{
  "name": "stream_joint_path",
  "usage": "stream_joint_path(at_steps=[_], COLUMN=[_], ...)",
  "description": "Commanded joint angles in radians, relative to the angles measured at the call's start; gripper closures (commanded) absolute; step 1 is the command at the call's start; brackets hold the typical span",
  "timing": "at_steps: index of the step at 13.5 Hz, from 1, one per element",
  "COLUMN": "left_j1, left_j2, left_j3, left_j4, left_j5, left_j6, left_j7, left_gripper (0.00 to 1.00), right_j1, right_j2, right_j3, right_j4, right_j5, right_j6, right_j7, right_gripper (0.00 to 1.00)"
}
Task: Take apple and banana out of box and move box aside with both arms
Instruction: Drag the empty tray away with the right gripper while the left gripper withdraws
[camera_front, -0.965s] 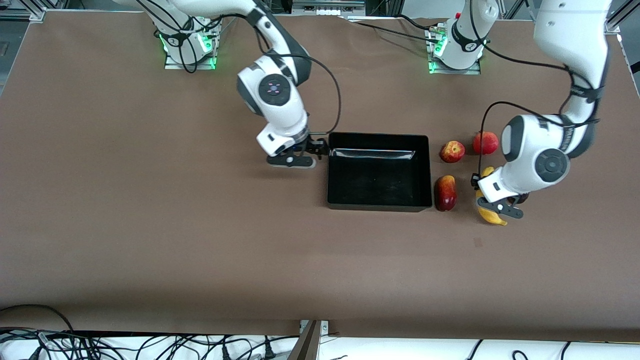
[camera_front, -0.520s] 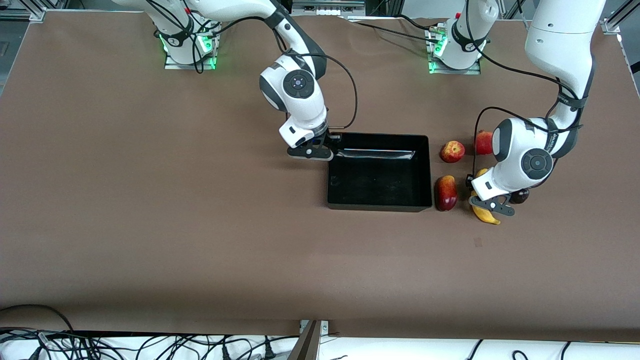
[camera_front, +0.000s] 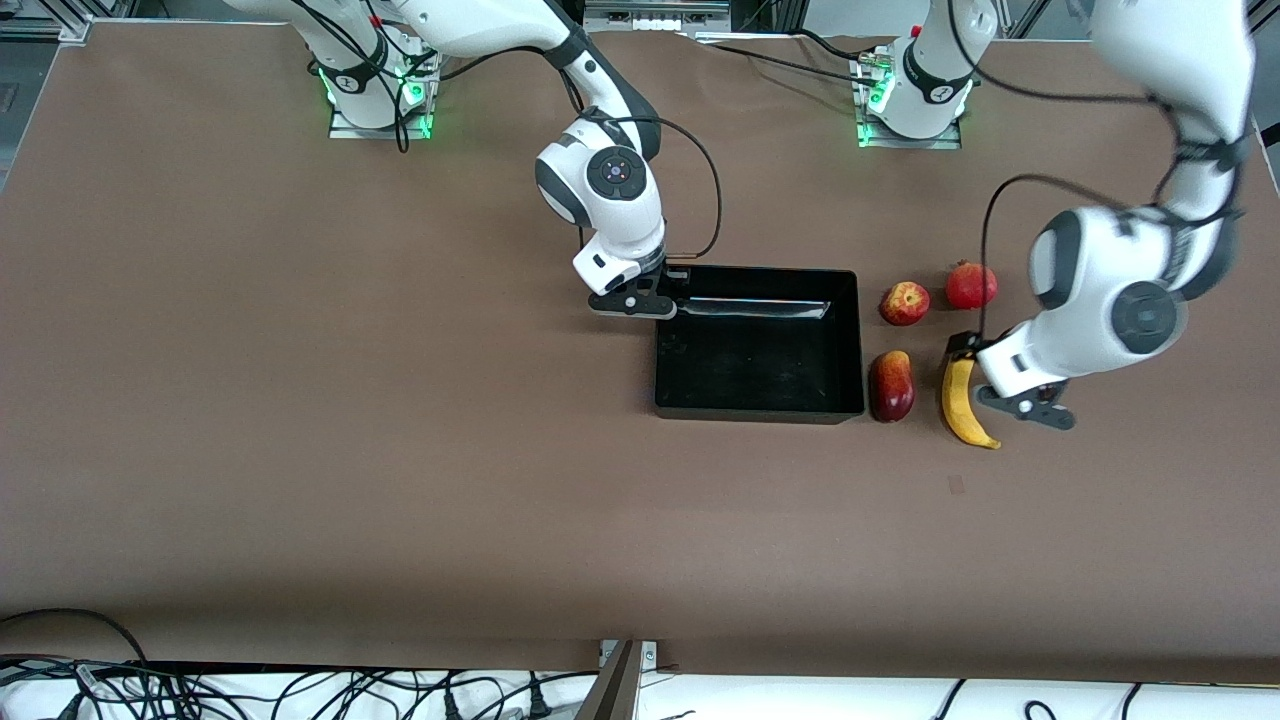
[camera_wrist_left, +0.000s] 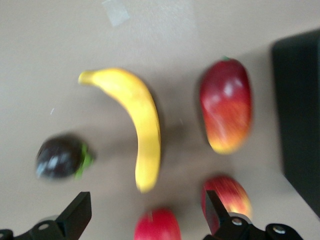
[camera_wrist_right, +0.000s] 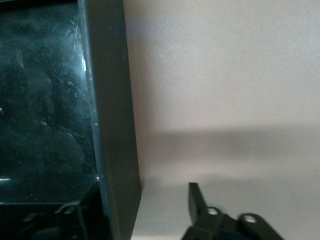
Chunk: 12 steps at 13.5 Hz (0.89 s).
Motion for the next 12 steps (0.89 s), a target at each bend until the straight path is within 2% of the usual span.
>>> stream_joint_path(at_steps=[1,2,3,4,7,10,12], left_j1=[-0.004,0.009,0.046,0.077,0.092,0.115,0.115], left_j2=[-0.069,-0.106,-0.143,-0.18,-0.229,-0.261,-0.277], left_j3=[0.004,-0.02,-0.074,-0.118,-0.127,-0.11,-0.09], left_j4=[0.112,0.124,0.135,0.143,0.219,0.264,0.252], left_j5=[0.006,0.006,0.012,0.018,0.043,0.029,0.029], left_j6=[-0.249,-0.3,-0.325,-0.339,-0.391,-0.414,-0.408], left_j7=[-0.067,-0.099,-0.125,-0.136,-0.139,-0.134,-0.139], left_gripper=[0.0,0.0,0.0,0.0,0.0,0.0,0.0], right_j1=[0.018,0.018,0.018,0.018,0.001,-0.046,-0.131], right_j2=[0.01,0.011,0.013,0.013,-0.01,-0.129,-0.197], right_j3=[-0.015,-0.015,-0.015,-0.016,-0.027,-0.099,-0.099], right_j4=[0.013,0.013,0.011,0.01,0.01,0.019,0.017], right_j5=[-0.034,-0.035,-0.035,-0.035,-0.037,-0.006,0.055], right_j6=[0.008,0.008,0.008,0.008,-0.01,-0.211,-0.278], right_j7=[0.021,0.019,0.018,0.016,-0.039,-0.206,-0.311], right_gripper=[0.73,0.86,0.98,1.0,1.0,1.0,1.0])
